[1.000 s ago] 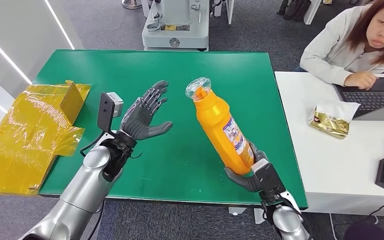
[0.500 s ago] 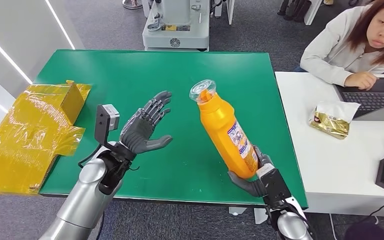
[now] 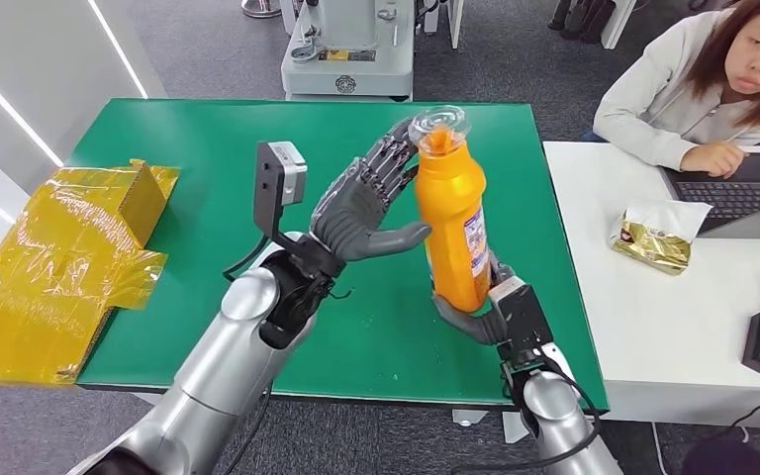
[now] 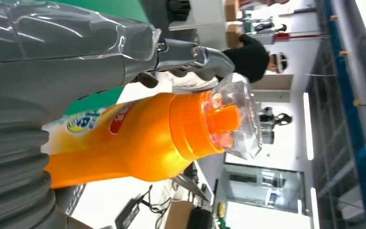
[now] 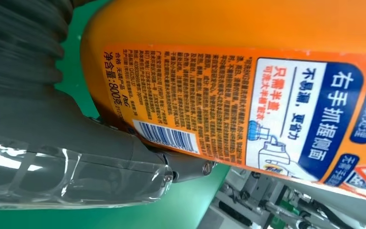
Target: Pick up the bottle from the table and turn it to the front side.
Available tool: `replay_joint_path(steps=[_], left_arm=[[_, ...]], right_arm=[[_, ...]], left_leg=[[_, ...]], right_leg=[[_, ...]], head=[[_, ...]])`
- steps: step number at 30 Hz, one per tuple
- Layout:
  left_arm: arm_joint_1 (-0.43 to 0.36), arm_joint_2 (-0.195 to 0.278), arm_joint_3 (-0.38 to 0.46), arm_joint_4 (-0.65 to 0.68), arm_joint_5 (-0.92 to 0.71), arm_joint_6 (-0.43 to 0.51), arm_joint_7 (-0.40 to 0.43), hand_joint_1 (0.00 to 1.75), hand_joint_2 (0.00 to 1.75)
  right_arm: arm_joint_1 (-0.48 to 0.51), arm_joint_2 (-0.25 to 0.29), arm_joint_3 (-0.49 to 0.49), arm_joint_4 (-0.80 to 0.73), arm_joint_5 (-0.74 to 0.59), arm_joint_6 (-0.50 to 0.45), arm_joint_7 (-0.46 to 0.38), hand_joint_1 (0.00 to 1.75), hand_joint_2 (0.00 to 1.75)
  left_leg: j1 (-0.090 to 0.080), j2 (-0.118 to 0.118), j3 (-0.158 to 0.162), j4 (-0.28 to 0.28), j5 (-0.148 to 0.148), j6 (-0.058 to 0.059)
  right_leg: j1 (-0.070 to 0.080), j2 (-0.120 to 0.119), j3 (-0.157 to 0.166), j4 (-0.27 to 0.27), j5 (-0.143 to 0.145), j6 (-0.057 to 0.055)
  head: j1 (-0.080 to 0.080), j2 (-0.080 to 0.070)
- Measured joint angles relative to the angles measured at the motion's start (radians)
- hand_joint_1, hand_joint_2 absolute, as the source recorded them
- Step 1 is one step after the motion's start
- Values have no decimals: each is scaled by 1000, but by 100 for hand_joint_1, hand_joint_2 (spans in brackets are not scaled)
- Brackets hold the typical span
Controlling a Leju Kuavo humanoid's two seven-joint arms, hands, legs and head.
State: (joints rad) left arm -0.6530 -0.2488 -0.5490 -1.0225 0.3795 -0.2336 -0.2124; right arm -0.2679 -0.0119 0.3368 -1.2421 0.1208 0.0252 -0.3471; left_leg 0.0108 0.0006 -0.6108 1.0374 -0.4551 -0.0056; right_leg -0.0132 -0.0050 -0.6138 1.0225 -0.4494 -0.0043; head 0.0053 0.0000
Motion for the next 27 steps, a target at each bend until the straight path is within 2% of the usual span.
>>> replay_joint_path(steps=[6, 12, 16, 23, 27], left_arm=[[-56, -28, -34, 99, -121, 90, -56, 0, 175], [-109, -29, -52, 245, -303, 157, -102, 0, 175], [-141, -16, -65, 329, -377, 173, -111, 0, 175], [-163, -6, -76, 391, -392, 173, -109, 0, 175], [-188, 0, -82, 428, -380, 130, -78, 170, 175]], right_arm=[[-61, 29, 32, 86, -1, 4, 2, 175, 175], [-82, 44, 53, 148, 3, 0, 19, 175, 175], [-83, 46, 53, 182, 14, 0, 22, 175, 175], [-83, 47, 53, 214, 18, 1, 23, 175, 175], [-90, 47, 53, 235, 19, 11, 22, 175, 175]], left_leg=[[0, 0, 0, 0, 0, 0], [0, 0, 0, 0, 0, 0], [0, 0, -1, 0, 0, 0], [0, 0, -1, 0, 0, 0], [0, 0, -1, 0, 0, 0]], right_leg=[[0, 0, 0, 0, 0, 0], [0, 0, 0, 0, 0, 0], [0, 0, 0, 0, 0, 0], [0, 0, 0, 0, 0, 0], [0, 0, 0, 0, 0, 0]], head=[[0, 0], [0, 0], [0, 0], [0, 0], [0, 0]])
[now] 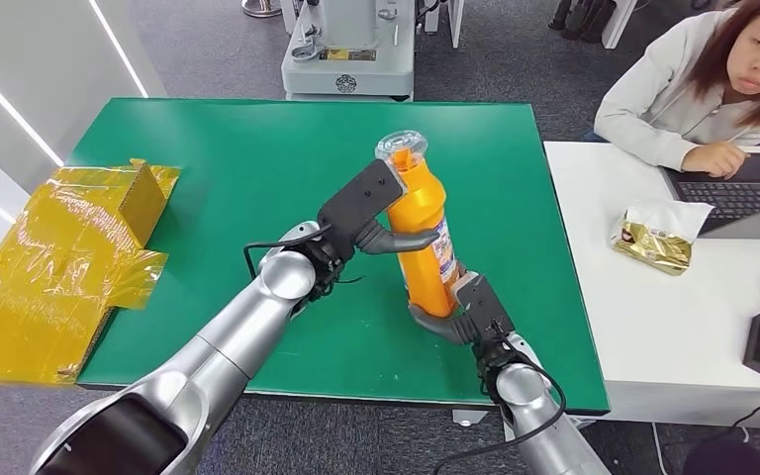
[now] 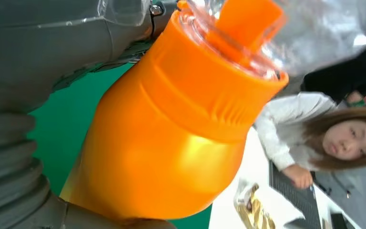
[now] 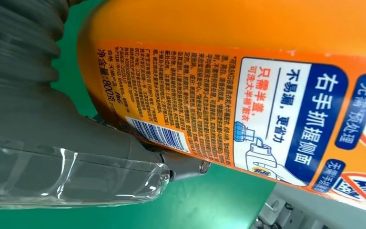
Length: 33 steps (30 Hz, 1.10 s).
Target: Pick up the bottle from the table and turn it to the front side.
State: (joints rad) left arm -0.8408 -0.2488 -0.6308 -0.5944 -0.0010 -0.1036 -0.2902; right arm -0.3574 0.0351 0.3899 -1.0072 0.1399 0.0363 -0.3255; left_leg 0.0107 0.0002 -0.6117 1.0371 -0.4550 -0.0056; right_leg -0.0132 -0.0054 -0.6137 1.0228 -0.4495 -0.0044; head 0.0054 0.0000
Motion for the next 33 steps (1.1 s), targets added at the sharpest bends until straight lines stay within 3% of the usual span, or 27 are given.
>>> replay_joint_path(steps=[8, 13, 14, 17, 18, 21, 22, 25, 26, 30, 33], left_arm=[[-34, 1, 27, 29, 234, -166, 77, 175, 175], [-36, -10, 49, 26, 384, -210, 137, 175, 175], [-36, -11, 50, 26, 412, -216, 145, 175, 175], [-36, -13, 50, 26, 488, -239, 163, 175, 175], [-36, -13, 50, 26, 512, -248, 168, 175, 175], [-36, -13, 50, 26, 563, -270, 172, 175, 175], [-36, -14, 50, 26, 570, -273, 172, 175, 175], [-36, -17, 50, 26, 578, -278, 172, 175, 175], [-36, -18, 50, 26, 578, -277, 170, 175, 175], [-36, -20, 50, 26, 525, -233, 108, 175, 175], [-53, -7, 38, 26, 315, -47, -12, 175, 175]], right_arm=[[-39, 0, 0, 58, -4, 4, -26, 175, 175], [-43, 0, 2, 69, -12, -9, -48, 174, 175], [-43, 1, 2, 69, -15, -11, -51, 165, 175], [-40, 3, 3, 56, -19, -24, -59, 106, 175], [-36, 4, 3, 46, -18, -29, -59, 96, 175], [-19, 7, 1, 8, -11, -41, -55, 96, 175], [-13, 7, 0, -3, -9, -43, -53, 81, 175], [-1, 8, -2, -25, -4, -46, -51, 9, 175], [2, 8, -3, -31, -2, -47, -51, 0, 175], [21, 8, -13, -68, 20, -50, -42, 0, 175], [64, 6, -34, -141, 42, -57, -29, 0, 175]], left_leg=[[0, 0, 0, 0, 0, 0], [0, 0, 0, 1, 0, 0], [0, 0, 0, 1, 0, 0], [0, 0, 1, 0, 0, 0], [0, 0, 1, 0, 0, 0], [0, 0, 1, 0, 0, 0], [0, 0, 1, 0, 0, 0], [0, 0, 1, 0, 0, 0], [0, 0, 1, 0, 0, 0], [0, 0, 0, 1, 0, 0], [0, 1, 0, 0, 0, 0]], right_leg=[[0, 0, 0, 0, 0, 0], [0, 0, 0, 0, 0, 0], [0, 0, 0, 0, 0, 0], [0, 1, -1, 0, 0, 0], [0, 1, -1, 0, 0, 0], [0, 1, 0, 0, 0, 0], [0, 1, 0, 0, 0, 0], [0, 1, 0, 0, 0, 0], [0, 1, 0, 0, 0, 0], [0, 0, 0, 0, 0, 0], [0, 1, -1, 0, 0, 0]], head=[[0, 0], [0, 0], [0, 0], [0, 0], [0, 0], [0, 0], [0, 0], [0, 0], [0, 0], [0, 0], [0, 0]])
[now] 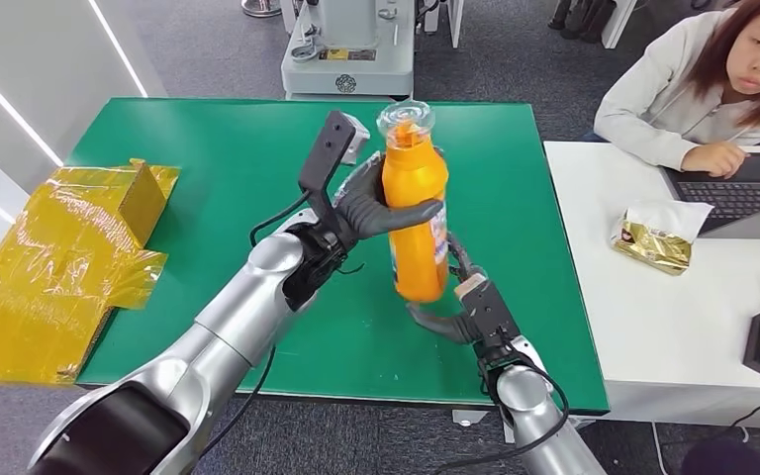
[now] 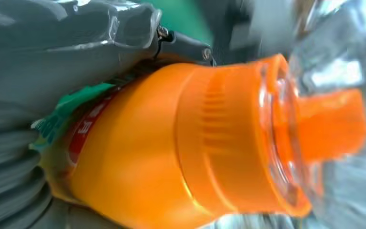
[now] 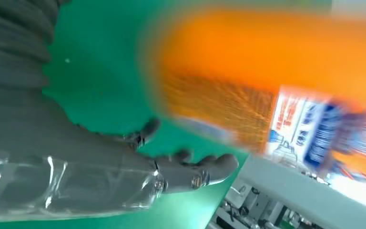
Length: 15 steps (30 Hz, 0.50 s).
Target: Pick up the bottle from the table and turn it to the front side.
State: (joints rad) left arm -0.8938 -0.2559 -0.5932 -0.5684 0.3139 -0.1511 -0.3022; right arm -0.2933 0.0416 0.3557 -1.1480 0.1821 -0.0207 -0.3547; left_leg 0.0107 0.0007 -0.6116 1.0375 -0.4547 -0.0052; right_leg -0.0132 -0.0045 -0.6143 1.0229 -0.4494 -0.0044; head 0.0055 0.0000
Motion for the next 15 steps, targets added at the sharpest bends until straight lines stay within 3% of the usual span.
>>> replay_joint_path(steps=[4, 8, 11, 15], left_arm=[[-53, 64, -40, -1, -397, 326, -89, 175, 175], [-78, 157, -92, -35, -976, 617, -12, 175, 175], [-81, 210, -102, -60, -1279, 664, 54, 175, 175], [-89, 252, -117, -66, -1548, 696, 134, 175, 175]], right_arm=[[74, -15, -25, -136, 15, -2, 2, 0, 175], [158, -44, -40, -285, 33, 10, -14, 0, 175], [198, -57, -43, -363, 46, 16, -20, 0, 175], [204, -71, -39, -409, 47, 14, -24, 0, 175]], left_leg=[[0, 1, 0, 0, 0, 0], [0, 1, 1, -1, 0, 0], [0, 1, 0, -1, 0, 0], [0, 1, 0, -1, 0, 0]], right_leg=[[0, 1, 0, 0, 0, 0], [0, 1, 0, 1, 0, 0], [0, 1, -1, 1, 0, 0], [0, 1, 0, 1, 0, 0]], head=[[0, 0], [0, 0], [0, 0], [0, 0]])
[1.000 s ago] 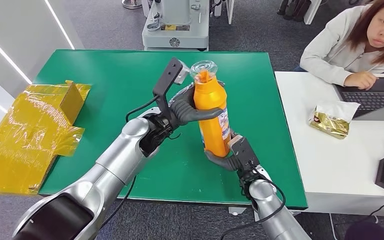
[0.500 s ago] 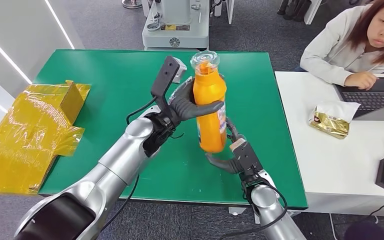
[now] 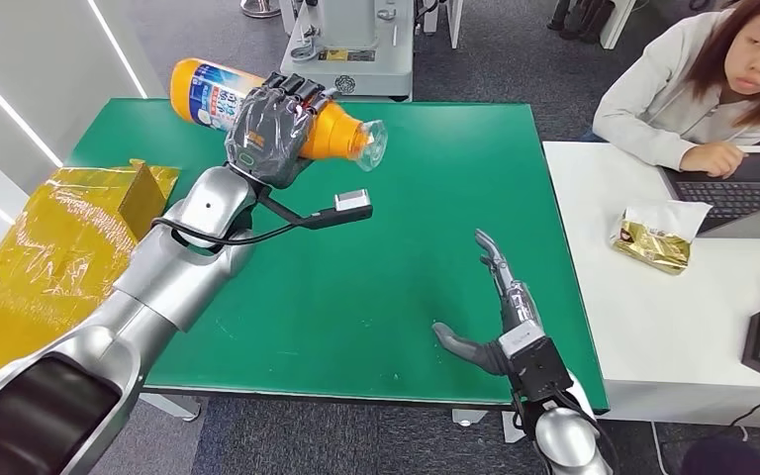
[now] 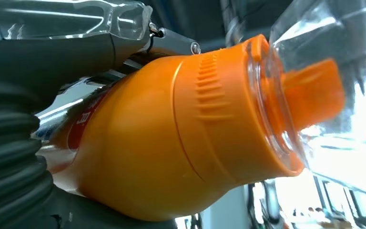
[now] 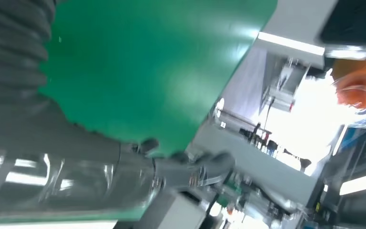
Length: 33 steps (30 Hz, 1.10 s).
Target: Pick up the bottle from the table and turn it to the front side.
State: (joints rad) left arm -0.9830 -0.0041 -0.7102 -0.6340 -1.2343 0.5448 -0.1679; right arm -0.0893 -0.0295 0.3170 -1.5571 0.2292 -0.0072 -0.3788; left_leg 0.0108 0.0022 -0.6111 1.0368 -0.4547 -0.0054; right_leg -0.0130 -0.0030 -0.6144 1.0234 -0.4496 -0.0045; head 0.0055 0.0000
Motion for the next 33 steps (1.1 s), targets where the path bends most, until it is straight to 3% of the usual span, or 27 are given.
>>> replay_joint_path(steps=[5, 16, 19, 24, 28, 33], left_arm=[[-7, 56, -13, 0, -161, 4, 61, 175, 175], [8, 141, -11, -1, -197, 3, 101, 175, 175], [86, 212, 28, -31, -182, 30, 115, 175, 175], [302, 323, 215, -143, -131, 66, 87, 175, 175], [377, 351, 317, -199, -147, 56, 73, 175, 175], [412, 362, 377, -238, -134, 50, 73, 175, 175]], right_arm=[[10, -31, 6, -43, -16, -16, -5, 0, 175], [48, -68, 7, -101, -22, -43, -10, 0, 175], [98, -74, 0, -143, -22, -51, -12, 0, 175], [164, -81, -24, -206, -21, -47, -13, 0, 175], [176, -83, -30, -227, -21, -41, -13, 0, 175], [184, -85, -31, -238, -21, -42, -14, 0, 175]], left_leg=[[0, 0, 0, 0, 0, 0], [0, 0, 0, 0, 0, 0], [0, 5, 3, -2, -1, -2], [1, 8, 4, -3, -3, -4], [1, 5, 3, -3, -3, -4], [0, 5, 3, -2, -3, -4]], right_leg=[[0, 0, 0, 0, 1, 0], [0, 1, 0, 0, 0, 0], [0, 6, 0, 0, 0, -1], [0, 9, -1, 0, -2, -3], [1, 5, -1, 0, -2, -3], [0, 5, 0, 0, -2, -3]], head=[[0, 0], [0, 0], [0, 0], [0, 0], [0, 0], [0, 0]])
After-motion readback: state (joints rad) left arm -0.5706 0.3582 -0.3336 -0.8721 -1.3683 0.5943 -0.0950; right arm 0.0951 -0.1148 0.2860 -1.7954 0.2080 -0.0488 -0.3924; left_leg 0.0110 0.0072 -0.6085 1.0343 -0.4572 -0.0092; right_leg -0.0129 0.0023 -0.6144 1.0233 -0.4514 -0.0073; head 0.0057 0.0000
